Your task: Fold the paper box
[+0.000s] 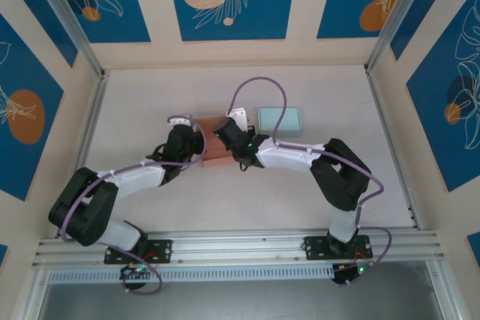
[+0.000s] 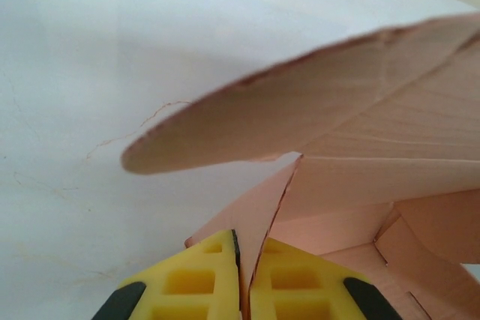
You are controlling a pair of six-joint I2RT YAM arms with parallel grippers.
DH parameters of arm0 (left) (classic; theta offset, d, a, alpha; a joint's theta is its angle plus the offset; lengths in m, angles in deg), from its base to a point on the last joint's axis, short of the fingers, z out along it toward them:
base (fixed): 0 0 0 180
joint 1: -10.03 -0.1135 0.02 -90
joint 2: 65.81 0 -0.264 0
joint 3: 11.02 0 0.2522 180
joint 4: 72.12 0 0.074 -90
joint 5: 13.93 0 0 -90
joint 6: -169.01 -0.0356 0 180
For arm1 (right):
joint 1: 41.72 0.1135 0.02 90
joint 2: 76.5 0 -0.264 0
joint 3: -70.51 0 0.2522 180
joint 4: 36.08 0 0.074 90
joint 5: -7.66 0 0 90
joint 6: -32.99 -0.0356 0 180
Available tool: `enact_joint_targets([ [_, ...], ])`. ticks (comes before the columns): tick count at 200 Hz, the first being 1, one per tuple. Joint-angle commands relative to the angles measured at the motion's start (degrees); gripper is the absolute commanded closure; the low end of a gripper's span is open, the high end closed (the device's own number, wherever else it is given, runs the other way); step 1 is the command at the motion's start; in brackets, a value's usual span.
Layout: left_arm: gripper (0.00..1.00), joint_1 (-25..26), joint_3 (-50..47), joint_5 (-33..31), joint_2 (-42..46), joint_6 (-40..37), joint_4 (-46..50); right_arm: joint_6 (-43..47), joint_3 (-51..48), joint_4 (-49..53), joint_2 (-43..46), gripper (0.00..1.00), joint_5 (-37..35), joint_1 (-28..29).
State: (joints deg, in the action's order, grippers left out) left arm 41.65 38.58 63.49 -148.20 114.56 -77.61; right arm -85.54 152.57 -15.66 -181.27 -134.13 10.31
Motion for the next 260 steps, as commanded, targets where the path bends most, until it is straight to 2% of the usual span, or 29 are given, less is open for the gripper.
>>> enact_joint_targets([
  [1,0.92,3.5,2.0,5.3,0.8,0.9,-6.4,0.7,-0.1,-5.8,0.3,1.00,5.0,3.2],
  [31,0.91,3.9,3.8,4.6,-1.1,3.3,-8.0,1.9,1.3,-7.0,-0.4,1.00,4.6,3.1],
  [60,0.91,6.6,4.8,3.8,-3.4,4.0,-9.8,0.5,0.2,-9.0,-1.1,1.00,4.1,3.5],
  [106,0.90,9.4,2.3,0.9,-4.2,5.1,-13.1,-1.6,-3.1,-9.4,-0.1,1.00,2.3,4.5],
  [137,0.92,11.6,-0.4,-0.4,-5.4,4.2,-16.5,-3.0,-6.2,-11.0,1.0,1.00,1.2,5.2],
  [210,0.91,13.3,-5.8,1.1,-3.7,0.8,-17.0,-8.0,-12.6,-11.2,4.1,1.00,-2.4,8.2],
  [260,0.84,13.3,-10.0,3.7,1.4,-4.1,-16.6,-10.0,-17.2,-13.3,4.6,1.00,-5.1,10.2],
])
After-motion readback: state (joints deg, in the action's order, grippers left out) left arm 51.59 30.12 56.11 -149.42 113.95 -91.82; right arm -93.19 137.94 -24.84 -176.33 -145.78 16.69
